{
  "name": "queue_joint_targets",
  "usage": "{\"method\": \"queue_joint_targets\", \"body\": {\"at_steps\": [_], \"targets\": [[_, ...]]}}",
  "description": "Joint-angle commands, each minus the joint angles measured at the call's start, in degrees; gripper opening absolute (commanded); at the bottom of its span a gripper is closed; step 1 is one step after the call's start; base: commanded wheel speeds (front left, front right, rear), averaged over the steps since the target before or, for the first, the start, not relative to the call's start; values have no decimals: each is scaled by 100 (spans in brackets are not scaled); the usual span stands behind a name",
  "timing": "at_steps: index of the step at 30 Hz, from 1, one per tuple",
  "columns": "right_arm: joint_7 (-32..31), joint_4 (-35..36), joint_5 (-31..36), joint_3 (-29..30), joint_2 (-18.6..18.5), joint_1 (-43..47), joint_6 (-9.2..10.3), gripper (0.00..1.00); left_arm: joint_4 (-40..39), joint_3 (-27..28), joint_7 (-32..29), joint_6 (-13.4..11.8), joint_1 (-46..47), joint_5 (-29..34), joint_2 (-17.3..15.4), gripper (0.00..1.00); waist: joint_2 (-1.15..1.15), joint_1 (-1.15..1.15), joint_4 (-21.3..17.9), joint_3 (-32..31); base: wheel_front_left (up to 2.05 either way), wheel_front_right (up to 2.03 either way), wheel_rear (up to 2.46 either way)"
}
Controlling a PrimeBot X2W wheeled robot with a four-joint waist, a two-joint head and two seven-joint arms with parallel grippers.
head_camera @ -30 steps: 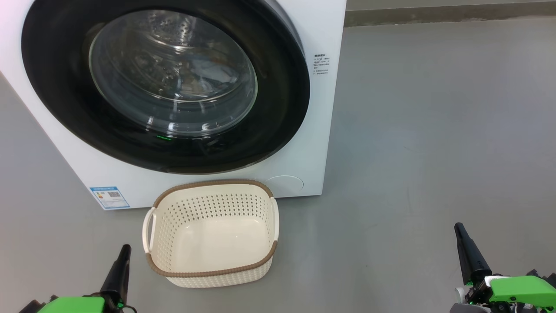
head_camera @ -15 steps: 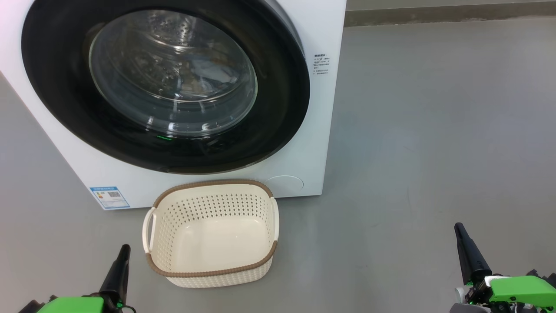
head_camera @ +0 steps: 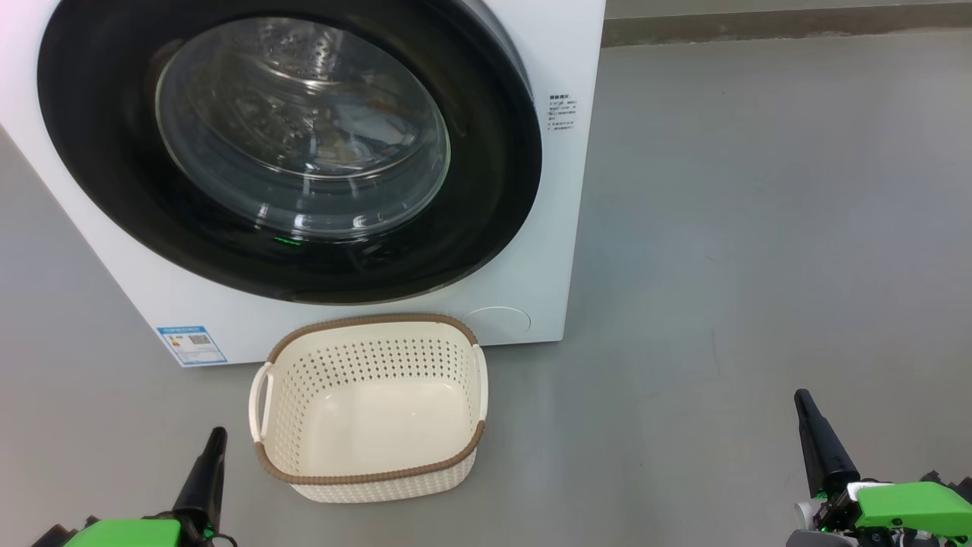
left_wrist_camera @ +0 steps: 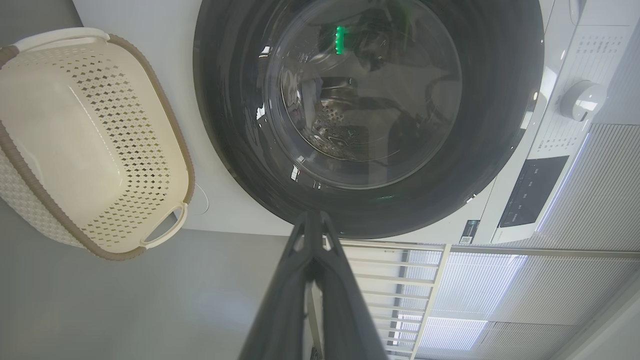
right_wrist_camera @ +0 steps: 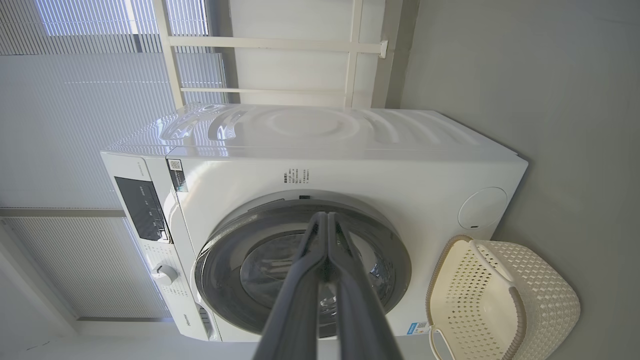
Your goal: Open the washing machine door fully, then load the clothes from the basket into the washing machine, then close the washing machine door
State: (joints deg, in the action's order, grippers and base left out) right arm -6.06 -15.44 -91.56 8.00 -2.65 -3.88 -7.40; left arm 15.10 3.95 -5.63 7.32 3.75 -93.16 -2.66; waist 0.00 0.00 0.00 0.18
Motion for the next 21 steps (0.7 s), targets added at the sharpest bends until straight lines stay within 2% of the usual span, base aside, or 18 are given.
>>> {"method": "queue_joint_targets", "body": {"at_steps": [1, 21], "targets": [[-43, 142, -61, -148, -22, -231, -9, 0, -108, 191, -33, 17, 238, 45, -71, 0, 0, 0, 0, 0, 0, 0, 0], [-43, 142, -61, -149, -22, -231, -9, 0, -107, 208, -47, 17, 240, 59, -59, 0, 0, 0, 0, 0, 0, 0, 0]]}}
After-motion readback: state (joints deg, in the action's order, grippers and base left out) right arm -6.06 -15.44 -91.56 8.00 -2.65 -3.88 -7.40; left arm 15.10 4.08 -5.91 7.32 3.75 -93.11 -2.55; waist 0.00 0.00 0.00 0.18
